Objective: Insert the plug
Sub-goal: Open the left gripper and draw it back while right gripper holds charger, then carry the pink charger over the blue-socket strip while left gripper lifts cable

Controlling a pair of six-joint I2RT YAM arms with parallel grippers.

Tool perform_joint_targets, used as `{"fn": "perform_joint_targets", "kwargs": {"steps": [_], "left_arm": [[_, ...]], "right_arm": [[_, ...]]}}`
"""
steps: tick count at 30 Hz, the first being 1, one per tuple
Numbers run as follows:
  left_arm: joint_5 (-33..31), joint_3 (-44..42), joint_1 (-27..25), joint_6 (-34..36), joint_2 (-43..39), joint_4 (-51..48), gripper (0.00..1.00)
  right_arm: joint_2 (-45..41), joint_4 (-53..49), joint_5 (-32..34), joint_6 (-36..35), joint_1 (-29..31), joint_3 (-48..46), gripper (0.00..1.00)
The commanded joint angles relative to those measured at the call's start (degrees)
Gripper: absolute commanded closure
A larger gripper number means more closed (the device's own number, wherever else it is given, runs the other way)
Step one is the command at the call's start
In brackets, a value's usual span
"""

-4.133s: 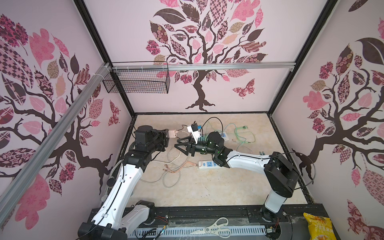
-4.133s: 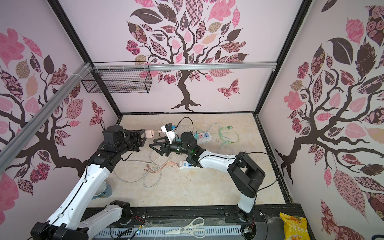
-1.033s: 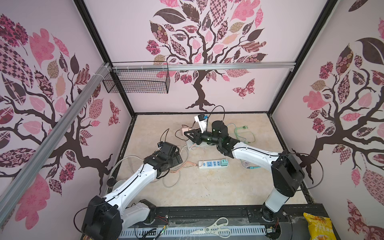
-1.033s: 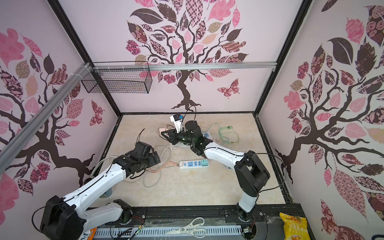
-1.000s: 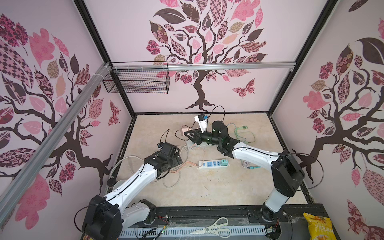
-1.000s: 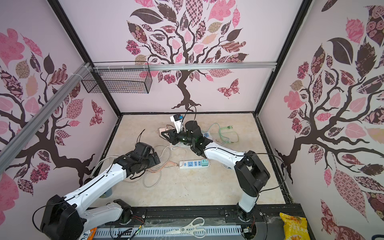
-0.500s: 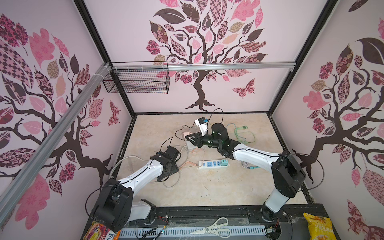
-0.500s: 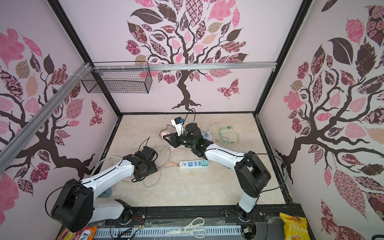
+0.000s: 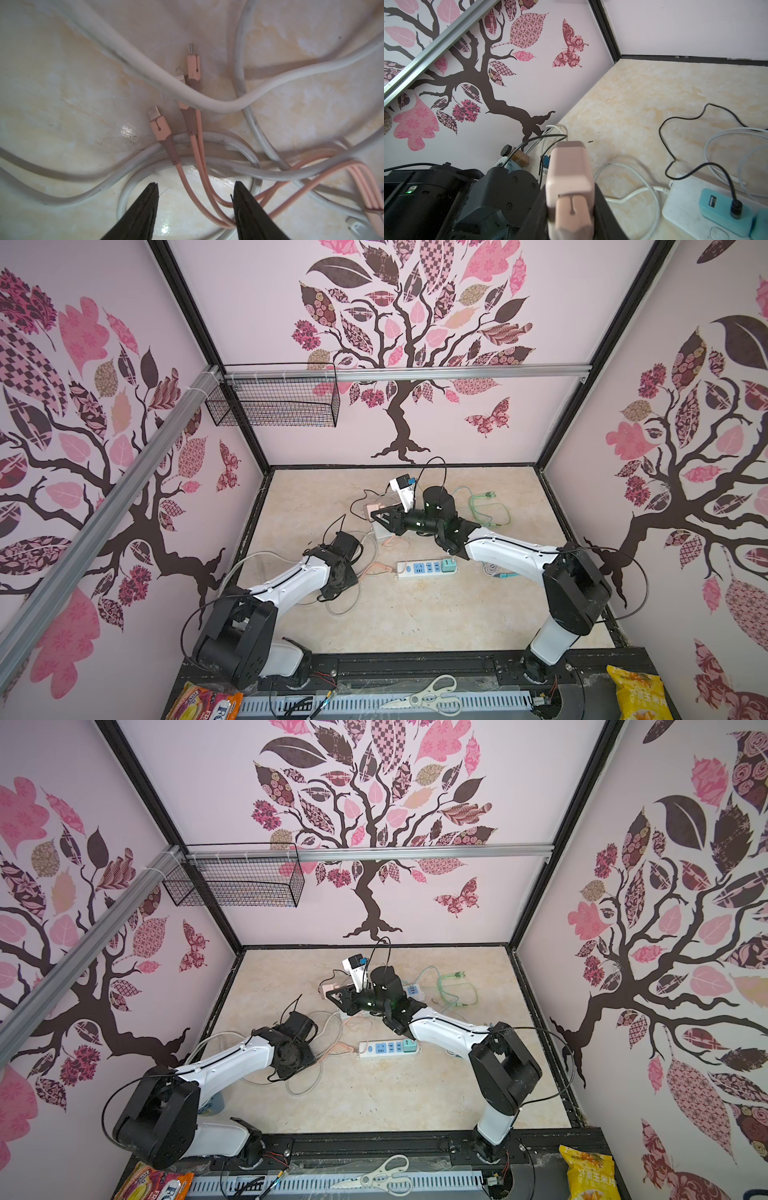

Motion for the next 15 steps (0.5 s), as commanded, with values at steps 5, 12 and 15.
{"fn": "perform_joint_targets", "kwargs": {"steps": [5,12,15], "left_arm": [[-0.9,-0.2,-0.1,0.2,3.8,0.6,0.54],[-2.5,1.7,0.2,1.3,2.3,0.1,0.93],[-4.5,2.2,0.3,1.9,-3.5,-1.9,1.0]], "right_arm": [[-3.6,-0.7,-1.0,-1.8,0.2,0.4,1.0],[-5.0,-1.9,-0.8,-4.7,0.2,-0.3,1.0],[-5.8,-2.7,-1.1,-7.4,0.2,-0.8,1.0]]}}
